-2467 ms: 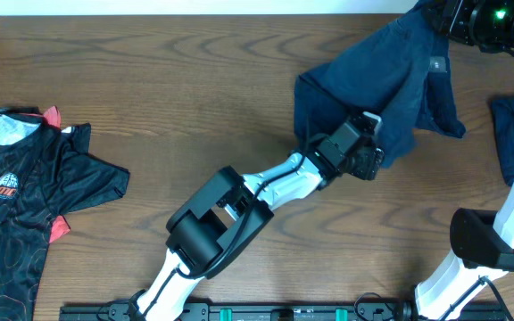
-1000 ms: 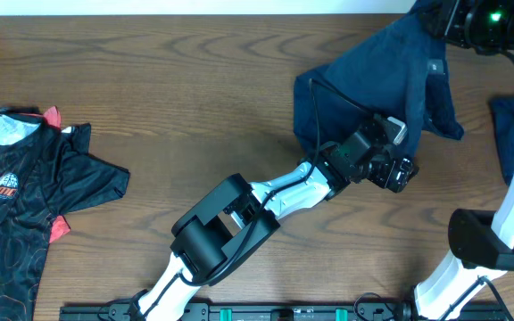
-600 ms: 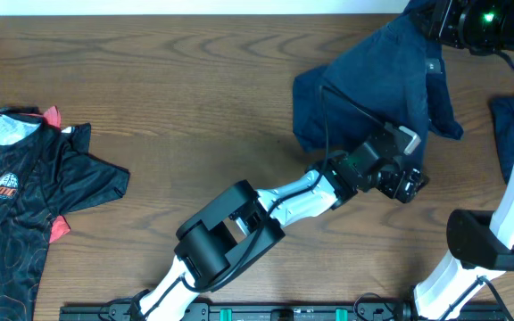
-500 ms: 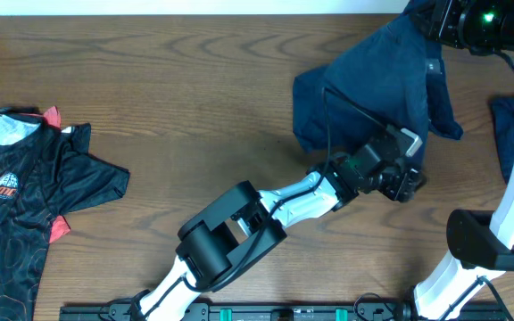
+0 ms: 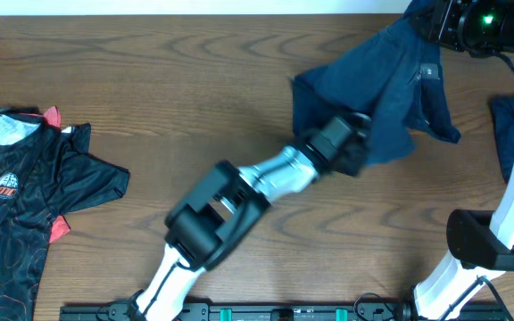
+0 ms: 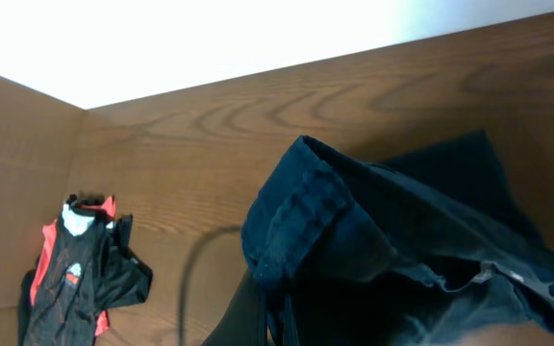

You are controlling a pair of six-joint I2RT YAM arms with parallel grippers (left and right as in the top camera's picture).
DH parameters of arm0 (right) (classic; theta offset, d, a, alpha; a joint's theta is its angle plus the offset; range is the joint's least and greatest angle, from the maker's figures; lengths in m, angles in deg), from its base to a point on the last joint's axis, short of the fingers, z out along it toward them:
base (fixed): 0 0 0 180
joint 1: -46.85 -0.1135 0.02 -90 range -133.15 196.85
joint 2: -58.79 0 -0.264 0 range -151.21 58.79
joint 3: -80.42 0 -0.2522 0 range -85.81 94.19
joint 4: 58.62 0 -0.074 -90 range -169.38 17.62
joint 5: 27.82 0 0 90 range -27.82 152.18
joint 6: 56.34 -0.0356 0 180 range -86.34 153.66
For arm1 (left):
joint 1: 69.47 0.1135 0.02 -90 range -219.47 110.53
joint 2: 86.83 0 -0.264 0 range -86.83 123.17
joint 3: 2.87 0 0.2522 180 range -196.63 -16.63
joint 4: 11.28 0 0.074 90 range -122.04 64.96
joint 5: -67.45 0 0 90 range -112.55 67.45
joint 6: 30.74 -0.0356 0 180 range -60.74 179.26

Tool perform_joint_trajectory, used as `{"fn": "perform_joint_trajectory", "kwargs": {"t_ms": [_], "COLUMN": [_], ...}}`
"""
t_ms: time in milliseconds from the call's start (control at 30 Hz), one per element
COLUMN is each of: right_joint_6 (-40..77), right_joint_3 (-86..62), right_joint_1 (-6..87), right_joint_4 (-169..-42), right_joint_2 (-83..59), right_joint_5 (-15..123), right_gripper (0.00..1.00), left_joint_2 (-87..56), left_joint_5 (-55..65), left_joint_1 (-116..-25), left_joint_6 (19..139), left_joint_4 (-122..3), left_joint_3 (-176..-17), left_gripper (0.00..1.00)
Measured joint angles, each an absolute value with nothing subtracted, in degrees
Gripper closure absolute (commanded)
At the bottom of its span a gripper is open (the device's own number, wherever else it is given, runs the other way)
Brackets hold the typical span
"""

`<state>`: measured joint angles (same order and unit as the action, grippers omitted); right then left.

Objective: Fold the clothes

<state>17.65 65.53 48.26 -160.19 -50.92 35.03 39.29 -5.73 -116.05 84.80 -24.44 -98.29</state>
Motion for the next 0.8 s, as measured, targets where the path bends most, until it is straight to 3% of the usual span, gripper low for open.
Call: {"fn": "perform_joint_trajectory", "kwargs": {"t_ms": [233, 433, 633, 800], "right_joint_6": [17.82, 17.85, 17.85, 17.85], "right_joint_3": [65.53, 65.53, 65.53, 65.53], "right_joint_1": [48.26, 48.26, 47.76, 47.74], "right_joint_4": [-160.01, -160.01, -159.53, -159.55], "right_joint_2": [-50.92, -50.92, -50.92, -50.92], "right_joint_5": [35.66, 37.06, 38.02, 38.28], "right_gripper": [0.98, 0.99, 0.98, 0.99], "left_joint_2": [36.36, 30.00, 25.44, 25.24], "left_joint_5": [-6.41, -5.99, -1.95, 1.37], "left_joint_1": [-103.68, -99.90, -100.95, -105.41], "left_joint_6": [84.58, 81.30, 73.19, 69.93], "left_joint_4": [-35.13, -42.76, -45.75, -44.05], "left_joint_3": [-98.25, -98.21, -98.21, -98.16], "left_gripper": [0.94, 0.94, 0.56, 0.48]}}
